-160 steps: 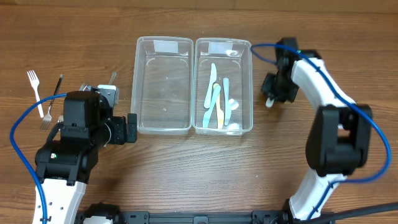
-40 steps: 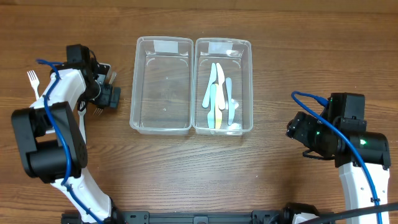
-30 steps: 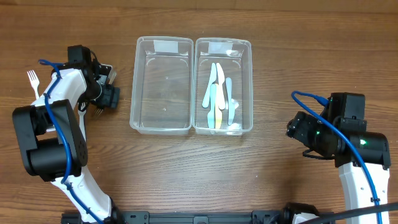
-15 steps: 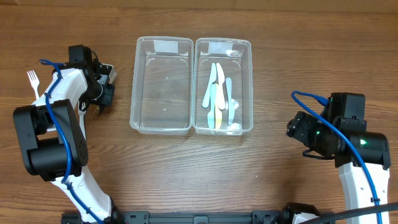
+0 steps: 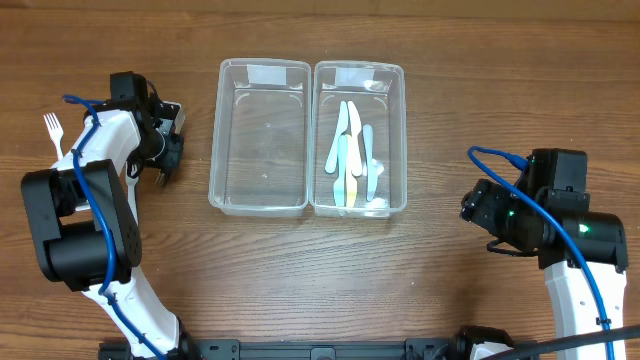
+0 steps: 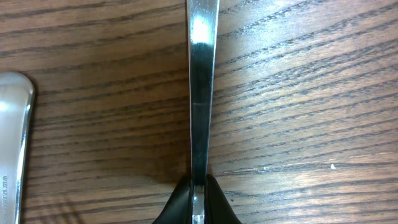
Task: Pack container
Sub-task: 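Lower left gripper onto a metal fork and grasp it, then carry the metal fork into the left container and release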
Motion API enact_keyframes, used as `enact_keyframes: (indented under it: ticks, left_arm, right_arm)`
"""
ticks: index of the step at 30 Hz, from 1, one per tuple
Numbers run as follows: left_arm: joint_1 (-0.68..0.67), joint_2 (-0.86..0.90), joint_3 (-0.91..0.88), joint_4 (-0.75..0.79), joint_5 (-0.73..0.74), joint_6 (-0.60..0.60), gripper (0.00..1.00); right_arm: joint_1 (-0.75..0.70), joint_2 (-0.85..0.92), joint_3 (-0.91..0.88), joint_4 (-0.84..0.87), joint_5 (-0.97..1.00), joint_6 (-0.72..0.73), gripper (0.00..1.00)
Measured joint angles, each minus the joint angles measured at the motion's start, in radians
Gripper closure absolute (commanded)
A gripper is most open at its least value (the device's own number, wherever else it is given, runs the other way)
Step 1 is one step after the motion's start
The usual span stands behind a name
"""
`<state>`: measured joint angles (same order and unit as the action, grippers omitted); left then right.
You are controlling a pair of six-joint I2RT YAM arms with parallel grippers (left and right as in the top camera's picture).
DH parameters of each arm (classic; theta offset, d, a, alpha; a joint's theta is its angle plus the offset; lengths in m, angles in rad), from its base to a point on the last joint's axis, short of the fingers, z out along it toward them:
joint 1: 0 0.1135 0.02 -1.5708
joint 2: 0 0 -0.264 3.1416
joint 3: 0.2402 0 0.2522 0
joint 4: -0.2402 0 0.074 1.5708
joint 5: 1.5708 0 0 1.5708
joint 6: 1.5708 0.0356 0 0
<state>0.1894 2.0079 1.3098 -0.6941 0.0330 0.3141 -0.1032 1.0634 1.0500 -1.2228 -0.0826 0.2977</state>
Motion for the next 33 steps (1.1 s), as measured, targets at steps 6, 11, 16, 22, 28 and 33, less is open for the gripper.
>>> enact_keyframes:
  ticks: [6, 11, 16, 22, 28, 33]
  left_arm:
    - [0.0, 0.015, 0.056, -0.103, -0.01, -0.028, 0.96]
    - [-0.008, 0.007, 0.237, -0.3, -0.018, -0.082, 0.96]
    - [-0.056, -0.119, 0.382, -0.422, -0.02, -0.187, 0.96]
    - [-0.232, -0.33, 0.432, -0.485, -0.021, -0.346, 0.96]
    - [-0.459, -0.309, 0.423, -0.449, -0.014, -0.483, 0.96]
    - [-0.542, -0.185, 0.373, -0.397, -0.013, -0.543, 0.96]
  right_arm:
    - [0.0, 0.0, 0.0, 0.001, 0.001, -0.003, 0.23]
    - [0.0, 0.0, 0.0, 0.002, 0.0, -0.003, 0.23]
    - [0.0, 0.0, 0.0, 0.002, 0.001, -0.003, 0.23]
    - [0.0, 0.0, 0.0, 0.003, 0.0, -0.003, 0.23]
    - [0.0, 0.0, 0.0, 0.004, 0.0, -0.003, 0.23]
    - [0.0, 0.0, 0.0, -0.001, -0.001, -0.003, 0.23]
